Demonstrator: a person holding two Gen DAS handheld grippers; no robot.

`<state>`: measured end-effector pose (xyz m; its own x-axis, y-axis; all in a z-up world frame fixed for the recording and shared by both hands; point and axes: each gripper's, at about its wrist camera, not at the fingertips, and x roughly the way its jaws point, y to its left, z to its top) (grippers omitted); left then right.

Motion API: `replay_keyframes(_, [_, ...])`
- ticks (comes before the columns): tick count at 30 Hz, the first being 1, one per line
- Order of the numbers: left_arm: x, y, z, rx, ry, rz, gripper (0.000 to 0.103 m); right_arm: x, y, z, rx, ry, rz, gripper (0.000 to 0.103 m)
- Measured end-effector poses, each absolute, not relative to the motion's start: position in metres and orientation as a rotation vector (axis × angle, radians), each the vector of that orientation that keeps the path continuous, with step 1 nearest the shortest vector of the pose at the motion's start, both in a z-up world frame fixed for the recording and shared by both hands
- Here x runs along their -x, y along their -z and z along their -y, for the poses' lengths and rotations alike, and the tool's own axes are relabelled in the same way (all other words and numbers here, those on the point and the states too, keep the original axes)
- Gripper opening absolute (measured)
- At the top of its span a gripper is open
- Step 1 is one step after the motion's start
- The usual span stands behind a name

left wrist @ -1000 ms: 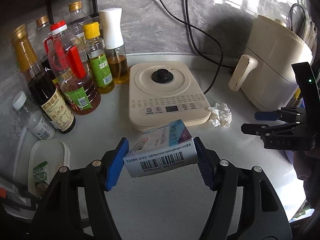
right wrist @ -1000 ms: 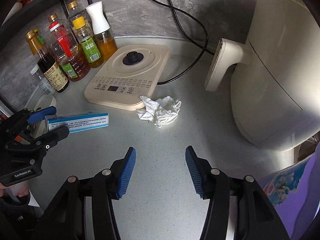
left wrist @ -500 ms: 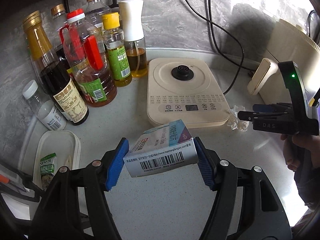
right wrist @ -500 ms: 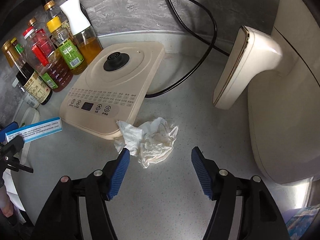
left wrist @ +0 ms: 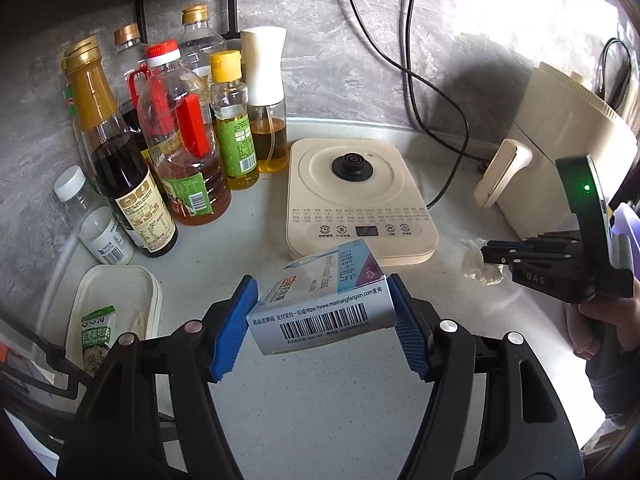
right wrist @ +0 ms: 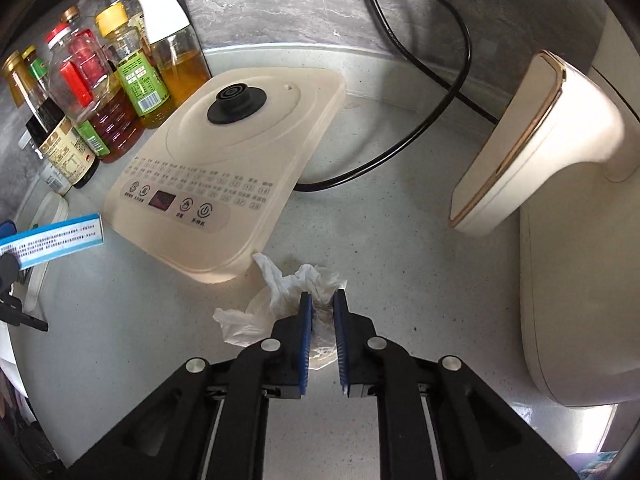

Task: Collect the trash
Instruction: 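Lift the medicine box with the left gripper while the right grasps the crumpled white tissue, then carry the box and tissue over the lavender bucket and open both grippers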

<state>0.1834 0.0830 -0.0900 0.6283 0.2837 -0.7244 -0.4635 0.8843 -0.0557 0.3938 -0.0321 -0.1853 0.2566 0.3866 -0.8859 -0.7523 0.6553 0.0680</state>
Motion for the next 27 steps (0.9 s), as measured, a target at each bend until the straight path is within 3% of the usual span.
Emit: replay_keyframes(27, [-0.191, 0.015, 0.001, 0.15, -0.184, -0.617, 0.066, -0.302, -0.003, 0.149, 0.234, -0.777, -0.748, 0.01])
